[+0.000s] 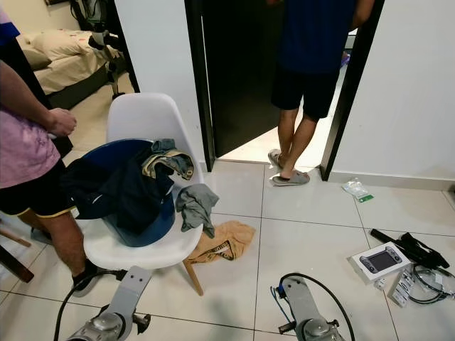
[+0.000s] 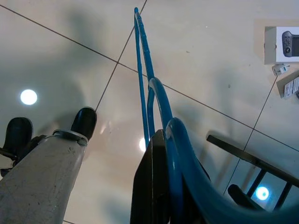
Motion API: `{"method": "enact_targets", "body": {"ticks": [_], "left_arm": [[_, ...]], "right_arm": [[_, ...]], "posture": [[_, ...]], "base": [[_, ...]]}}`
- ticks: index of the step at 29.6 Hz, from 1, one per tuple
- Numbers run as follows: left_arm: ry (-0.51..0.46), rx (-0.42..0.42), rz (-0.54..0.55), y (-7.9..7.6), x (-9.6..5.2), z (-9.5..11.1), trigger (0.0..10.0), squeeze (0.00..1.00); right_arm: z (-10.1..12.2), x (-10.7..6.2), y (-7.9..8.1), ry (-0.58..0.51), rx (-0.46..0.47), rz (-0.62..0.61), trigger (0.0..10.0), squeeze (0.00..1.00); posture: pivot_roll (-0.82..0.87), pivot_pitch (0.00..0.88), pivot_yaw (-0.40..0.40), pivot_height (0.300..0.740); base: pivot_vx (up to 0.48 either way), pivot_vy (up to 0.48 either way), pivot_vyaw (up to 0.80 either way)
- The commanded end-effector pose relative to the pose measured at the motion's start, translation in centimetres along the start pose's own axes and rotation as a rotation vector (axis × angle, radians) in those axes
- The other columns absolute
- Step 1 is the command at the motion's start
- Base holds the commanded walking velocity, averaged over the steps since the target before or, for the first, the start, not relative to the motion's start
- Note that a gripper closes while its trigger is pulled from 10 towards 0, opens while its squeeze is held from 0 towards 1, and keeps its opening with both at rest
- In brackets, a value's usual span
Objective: Hang hanger
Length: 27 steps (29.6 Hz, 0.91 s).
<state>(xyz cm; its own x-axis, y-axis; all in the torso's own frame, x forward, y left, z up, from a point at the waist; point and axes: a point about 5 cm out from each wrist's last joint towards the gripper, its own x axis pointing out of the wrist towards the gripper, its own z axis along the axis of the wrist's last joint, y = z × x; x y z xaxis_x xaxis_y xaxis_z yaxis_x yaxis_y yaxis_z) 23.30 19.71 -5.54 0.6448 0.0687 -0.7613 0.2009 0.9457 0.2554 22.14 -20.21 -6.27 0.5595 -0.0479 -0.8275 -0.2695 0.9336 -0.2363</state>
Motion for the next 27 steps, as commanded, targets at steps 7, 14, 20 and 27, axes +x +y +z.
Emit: {"method": "enact_targets", "body": {"ticks": [7,14,20,27], "left_arm": [[0.003,-0.024,0.019,0.1,-0.1,-0.5,10.0,0.00],[-0.031,-0.102,0.037,0.1,-0.1,-0.5,10.0,0.00],[-0.115,-0.246,-0.016,-0.2,-0.3,-0.1,10.0,0.00],[-0.274,-0.278,-0.385,-2.3,-0.8,1.5,10.0,0.00]], "right_arm": [[-0.3,0.0,0.2,0.019,-0.001,0.008,10.0,0.00],[-0.3,0.0,0.3,0.016,-0.004,0.009,10.0,0.00],[-0.3,0.0,0.3,0.010,0.002,-0.001,10.0,0.00],[-0.7,0.0,0.3,0.024,-0.006,0.003,10.0,0.00]], "posture": [[0.04,0.000,-0.010,0.740],[0.02,0.000,0.010,0.740],[0.00,0.000,0.019,0.740],[0.01,0.000,0.010,0.740]], "base": [[0.000,0.000,0.00],[0.000,0.000,0.00],[0.100,0.000,0.00],[0.081,0.000,0.00]]}}
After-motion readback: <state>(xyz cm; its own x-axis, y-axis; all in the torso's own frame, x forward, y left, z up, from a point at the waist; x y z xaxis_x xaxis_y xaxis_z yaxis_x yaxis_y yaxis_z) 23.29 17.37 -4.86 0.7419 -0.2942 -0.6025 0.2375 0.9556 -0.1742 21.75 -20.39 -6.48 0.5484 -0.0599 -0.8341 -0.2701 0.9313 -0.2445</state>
